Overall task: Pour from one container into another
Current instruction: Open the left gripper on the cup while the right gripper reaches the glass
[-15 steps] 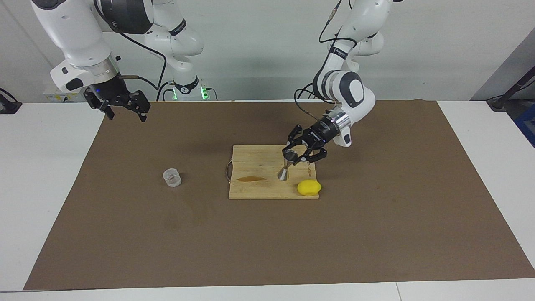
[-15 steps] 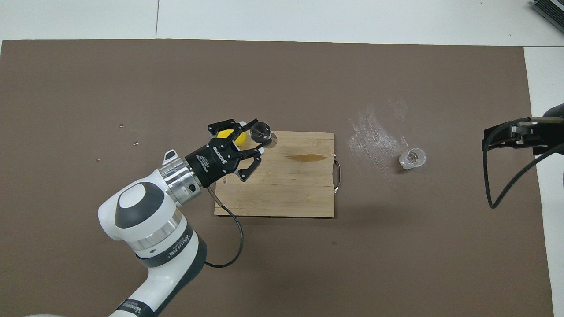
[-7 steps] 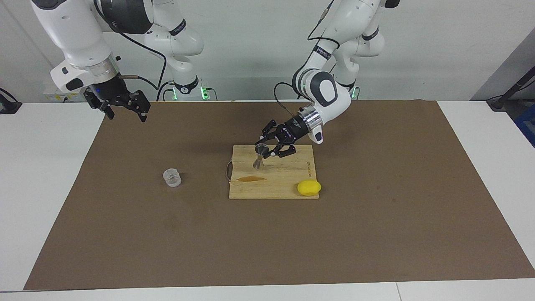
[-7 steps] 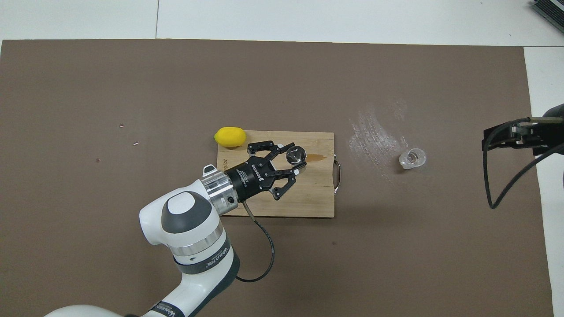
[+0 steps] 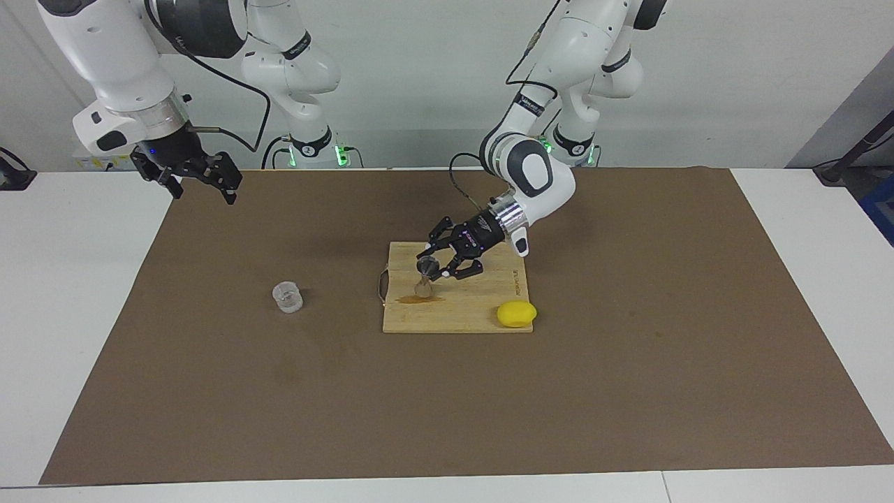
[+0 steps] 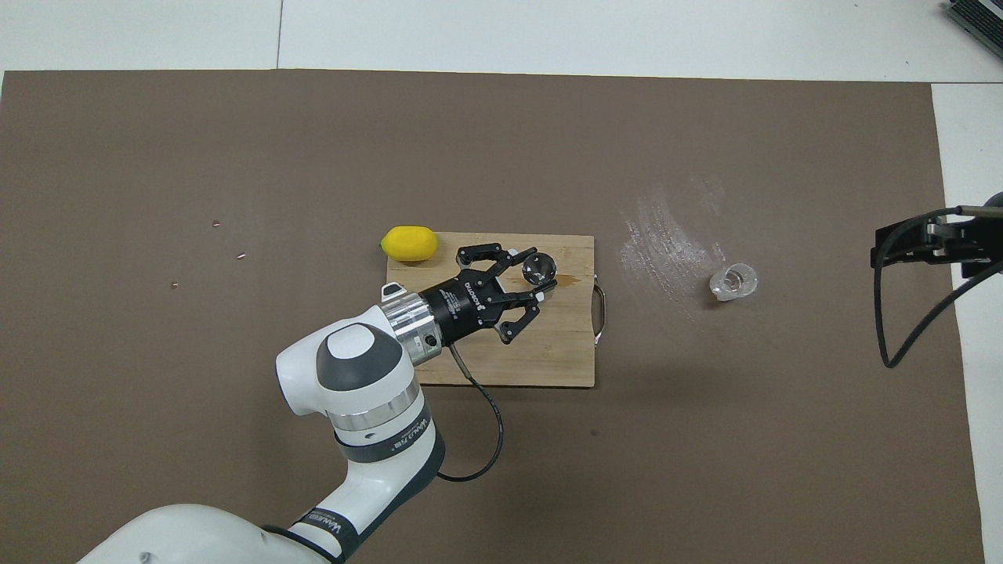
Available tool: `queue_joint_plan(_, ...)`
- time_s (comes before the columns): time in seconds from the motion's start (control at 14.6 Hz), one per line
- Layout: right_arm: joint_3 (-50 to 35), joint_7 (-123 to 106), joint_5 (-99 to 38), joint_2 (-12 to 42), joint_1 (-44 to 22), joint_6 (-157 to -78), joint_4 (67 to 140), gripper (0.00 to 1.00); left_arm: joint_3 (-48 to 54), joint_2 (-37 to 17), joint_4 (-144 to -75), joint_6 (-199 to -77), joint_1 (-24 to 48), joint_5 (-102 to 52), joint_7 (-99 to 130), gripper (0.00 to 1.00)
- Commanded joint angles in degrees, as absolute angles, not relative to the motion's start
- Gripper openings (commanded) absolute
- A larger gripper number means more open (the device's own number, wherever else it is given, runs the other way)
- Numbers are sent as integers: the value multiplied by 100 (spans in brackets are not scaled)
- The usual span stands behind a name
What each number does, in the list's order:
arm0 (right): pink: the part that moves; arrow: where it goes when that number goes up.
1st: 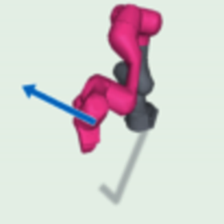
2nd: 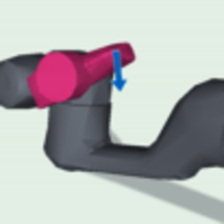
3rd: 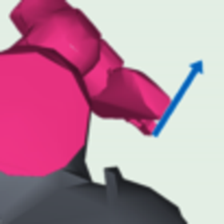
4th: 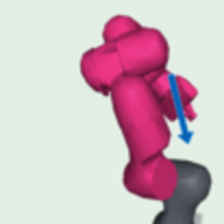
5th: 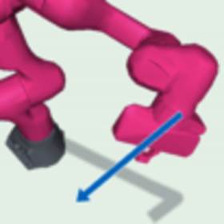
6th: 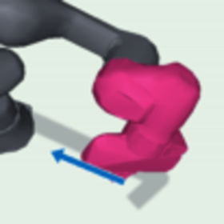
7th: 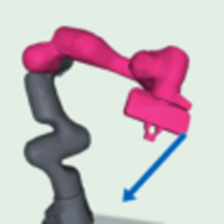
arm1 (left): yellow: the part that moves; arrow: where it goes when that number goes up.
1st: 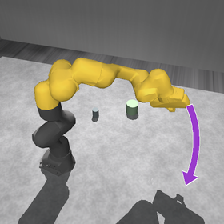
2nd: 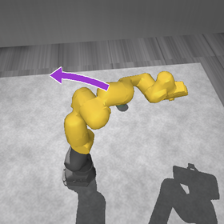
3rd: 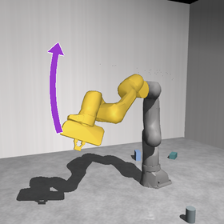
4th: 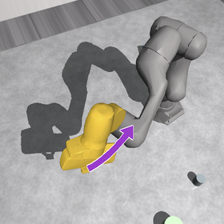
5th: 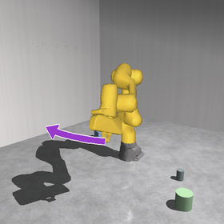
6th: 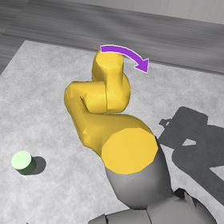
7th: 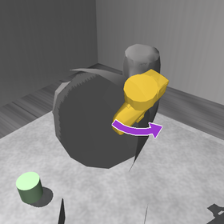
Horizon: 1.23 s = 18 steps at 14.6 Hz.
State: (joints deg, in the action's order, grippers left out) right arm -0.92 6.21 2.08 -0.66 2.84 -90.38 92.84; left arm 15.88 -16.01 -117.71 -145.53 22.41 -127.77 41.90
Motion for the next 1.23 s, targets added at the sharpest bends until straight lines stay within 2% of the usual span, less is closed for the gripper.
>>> queue_joint_plan(0.0, -132, 693, 246, -167, 273, -9140, 9396, 100, 1459, -1723, -11628, -14520, 2373, -12858, 4166, 0)
queue_joint_plan(0.55, -158, 3380, -139, -1, 105, -9439, 9378, 96, 1441, -1714, -11716, -14502, 2469, -12850, 3762, 1)
queue_joint_plan(0.75, -158, 4715, -578, 184, 158, -9711, 9378, 96, 1362, -1705, -11777, -14502, 2584, -12850, 3613, 27)
queue_joint_plan(0.82, -158, 5042, -780, 254, 210, -9712, 9352, 97, 1336, -1705, -11777, -14502, 2593, -12850, 3578, 51)
queue_joint_plan(0.89, -123, 5341, -939, 290, 263, -9695, 9352, 97, 1327, -1705, -11786, -14502, 2593, -12841, 3568, 100)
queue_joint_plan(1.16, -123, 6643, -1729, 728, 675, -9791, 9430, 99, 1327, -1696, -11830, -14484, 2593, -12832, 3419, 100)
